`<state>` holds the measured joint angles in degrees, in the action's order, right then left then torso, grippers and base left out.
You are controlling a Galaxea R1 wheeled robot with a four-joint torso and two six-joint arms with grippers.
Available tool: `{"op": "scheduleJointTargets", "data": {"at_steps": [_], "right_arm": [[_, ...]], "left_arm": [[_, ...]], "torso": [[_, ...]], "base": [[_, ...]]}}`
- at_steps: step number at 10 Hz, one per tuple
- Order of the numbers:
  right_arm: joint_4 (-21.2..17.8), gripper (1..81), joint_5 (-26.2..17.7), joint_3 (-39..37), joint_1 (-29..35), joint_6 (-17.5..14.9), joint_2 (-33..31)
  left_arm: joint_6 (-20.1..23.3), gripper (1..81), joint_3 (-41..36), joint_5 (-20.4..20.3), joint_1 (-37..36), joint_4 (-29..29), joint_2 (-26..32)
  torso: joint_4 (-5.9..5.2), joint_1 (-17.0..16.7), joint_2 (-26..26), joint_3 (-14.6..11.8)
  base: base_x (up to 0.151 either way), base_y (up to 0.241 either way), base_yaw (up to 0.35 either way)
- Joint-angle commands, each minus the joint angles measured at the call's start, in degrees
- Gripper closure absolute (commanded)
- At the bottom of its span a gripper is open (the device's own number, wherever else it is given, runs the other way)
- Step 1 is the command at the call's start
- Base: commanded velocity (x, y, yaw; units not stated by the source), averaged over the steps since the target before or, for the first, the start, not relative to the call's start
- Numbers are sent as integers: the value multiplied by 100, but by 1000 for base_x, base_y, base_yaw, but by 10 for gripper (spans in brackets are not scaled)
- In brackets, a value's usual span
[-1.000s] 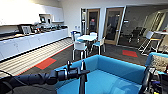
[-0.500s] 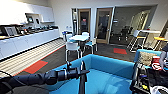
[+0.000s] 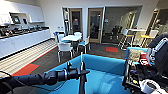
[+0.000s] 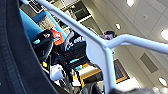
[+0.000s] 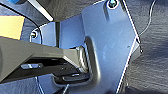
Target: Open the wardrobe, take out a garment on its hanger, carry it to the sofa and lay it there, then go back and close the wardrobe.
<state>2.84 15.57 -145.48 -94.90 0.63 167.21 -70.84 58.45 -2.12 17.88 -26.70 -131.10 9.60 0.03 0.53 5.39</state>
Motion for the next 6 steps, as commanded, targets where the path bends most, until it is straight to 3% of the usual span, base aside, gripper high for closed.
{"op": "scheduleJointTargets", "data": {"at_steps": [1,3,6], "right_arm": [[76,10,-274,12,116,-19,-53],[77,10,-274,12,107,-19,-53],[85,10,-274,12,133,-19,-36]], "left_arm": [[9,811,-132,-157,-834,-108,30],[9,811,-132,-122,-835,-108,13],[61,811,-141,-16,-808,-116,4]], "torso": [[0,0,0,0],[0,0,0,0],[0,2,0,0]], "base": [[0,0,-234],[0,0,-185],[22,0,0]]}}
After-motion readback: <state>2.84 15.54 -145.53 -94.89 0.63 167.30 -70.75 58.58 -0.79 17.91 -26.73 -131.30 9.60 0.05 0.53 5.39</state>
